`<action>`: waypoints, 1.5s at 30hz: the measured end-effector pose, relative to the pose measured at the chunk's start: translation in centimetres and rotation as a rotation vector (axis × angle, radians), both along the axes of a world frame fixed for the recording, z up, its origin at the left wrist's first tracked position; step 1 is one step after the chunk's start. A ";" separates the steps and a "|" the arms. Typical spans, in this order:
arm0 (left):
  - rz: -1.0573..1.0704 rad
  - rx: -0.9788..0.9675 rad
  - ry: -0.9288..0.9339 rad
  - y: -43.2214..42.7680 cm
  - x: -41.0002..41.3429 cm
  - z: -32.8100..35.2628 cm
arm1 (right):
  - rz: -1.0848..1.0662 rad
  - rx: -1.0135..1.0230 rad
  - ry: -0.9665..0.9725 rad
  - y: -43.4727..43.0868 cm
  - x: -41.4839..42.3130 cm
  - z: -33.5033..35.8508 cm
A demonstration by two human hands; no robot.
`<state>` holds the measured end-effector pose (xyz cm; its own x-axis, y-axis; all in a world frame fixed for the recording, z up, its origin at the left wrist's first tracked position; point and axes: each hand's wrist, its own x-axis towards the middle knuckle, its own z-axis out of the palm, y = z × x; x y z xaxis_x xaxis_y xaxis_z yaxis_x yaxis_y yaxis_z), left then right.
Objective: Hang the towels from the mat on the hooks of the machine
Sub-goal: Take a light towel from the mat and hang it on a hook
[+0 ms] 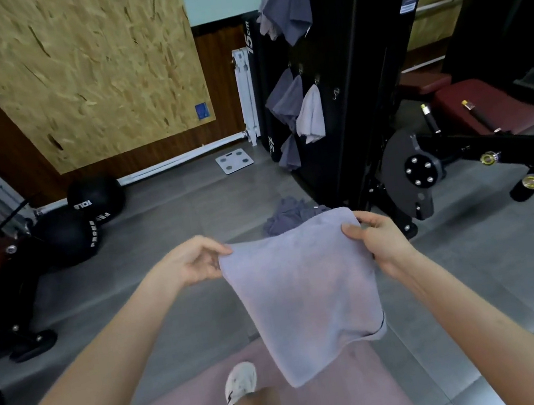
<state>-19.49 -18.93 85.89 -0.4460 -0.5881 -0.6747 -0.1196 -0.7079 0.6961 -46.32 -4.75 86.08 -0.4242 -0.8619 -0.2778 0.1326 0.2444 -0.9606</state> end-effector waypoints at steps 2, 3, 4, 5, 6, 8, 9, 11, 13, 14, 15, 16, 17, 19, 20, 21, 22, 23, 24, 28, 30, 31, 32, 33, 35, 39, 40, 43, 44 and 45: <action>-0.125 -0.070 -0.093 -2.8 -1.6 -1.2 | -0.003 -0.013 0.020 -2.9 -1.1 -0.5; -0.224 -0.138 -0.171 -4.6 -2.3 -1.9 | -0.003 -0.015 0.043 -4.6 -1.6 -0.9; -0.334 -0.211 -0.252 -6.3 -3.2 -2.3 | -0.007 -0.014 0.073 -6.6 -2.2 -1.4; -0.444 -0.261 -0.326 -8.4 -4.0 -2.9 | -0.013 -0.017 0.104 -8.7 -2.8 -1.9; -0.527 -0.292 -0.383 -10.5 -4.9 -3.3 | -0.019 -0.016 0.134 -11.0 -3.4 -2.4; -0.587 -0.276 -0.410 -15.9 -6.6 -4.4 | -0.040 -0.001 0.181 -16.1 -4.7 -3.2; -0.576 -0.246 -0.388 -19.1 -7.3 -4.9 | -0.058 0.004 0.196 -18.8 -5.5 -3.4; -0.488 -0.152 -0.273 -25.8 -8.8 -5.2 | -0.113 -0.001 0.198 -24.7 -7.1 -3.5; -0.320 -0.061 -0.148 -33.2 -10.5 -5.1 | -0.186 0.004 0.172 -30.6 -8.7 -3.2; -0.238 -0.016 -0.113 -36.7 -11.4 -4.9 | -0.215 0.008 0.156 -33.5 -9.2 -2.9; -0.187 -0.004 -0.108 -40.0 -12.3 -4.8 | -0.236 0.010 0.137 -36.3 -9.6 -2.6; -0.164 -0.033 -0.123 -43.2 -13.3 -4.8 | -0.255 0.012 0.121 -39.0 -9.8 -2.4; -0.153 -0.094 -0.154 -46.2 -14.4 -4.8 | -0.273 0.014 0.117 -41.7 -10.0 -2.3; -0.182 -0.211 -0.228 -51.4 -16.4 -5.0 | -0.305 0.042 0.145 -46.4 -10.2 -2.6; -0.225 -0.244 -0.260 -53.7 -17.4 -5.3 | -0.324 0.056 0.165 -48.6 -10.4 -2.8; -0.283 -0.257 -0.289 -55.6 -18.4 -5.5 | -0.341 0.067 0.187 -50.6 -10.7 -3.1; -0.343 -0.253 -0.313 -57.4 -19.2 -5.9 | -0.351 0.084 0.209 -52.4 -11.2 -3.4; -0.392 -0.234 -0.332 -59.1 -20.2 -6.3 | -0.346 0.100 0.241 -54.1 -11.9 -3.6; -0.428 -0.202 -0.342 -60.6 -21.1 -6.7 | -0.335 0.112 0.274 -55.8 -12.7 -3.9; -0.507 -0.091 -0.352 -65.6 -24.8 -9.5 | -0.324 0.170 0.376 -61.4 -16.9 -5.6; -0.587 -0.070 -0.370 -67.3 -26.9 -10.6 | -0.310 0.192 0.394 -63.9 -19.3 -6.8; -0.655 -0.080 -0.406 -67.8 -28.1 -11.1 | -0.285 0.204 0.411 -65.0 -20.5 -7.4; -0.717 -0.130 -0.460 -68.4 -29.4 -11.8 | -0.248 0.219 0.437 -66.1 -21.7 -8.2; -0.762 -0.242 -0.510 -69.0 -30.8 -12.6 | -0.202 0.246 0.468 -67.1 -22.9 -9.1; -0.782 -0.608 -0.519 -70.4 -34.0 -14.6 | -0.116 0.322 0.542 -68.8 -25.1 -10.9; -0.816 -1.203 -0.219 -72.6 -42.5 -14.6 | -0.011 0.386 0.627 -71.6 -29.9 -13.6; -0.861 -1.306 -0.176 -73.0 -45.0 -14.4 | 0.010 0.390 0.636 -72.1 -31.2 -14.0; -1.033 -1.415 -0.118 -74.3 -51.7 -15.0 | 0.065 0.360 0.628 -73.6 -35.2 -14.9; -1.096 -1.382 -0.124 -74.9 -53.6 -15.6 | 0.073 0.345 0.612 -74.1 -36.6 -15.1; -1.151 -1.334 -0.134 -75.5 -55.3 -16.3 | 0.073 0.326 0.588 -74.4 -37.9 -15.4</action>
<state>-74.78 -94.42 69.55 -0.9789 -0.1747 -0.1056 -0.2021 0.7577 0.6205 -84.19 -79.19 70.68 -0.5287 -0.8050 -0.2691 -0.4177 0.5228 -0.7432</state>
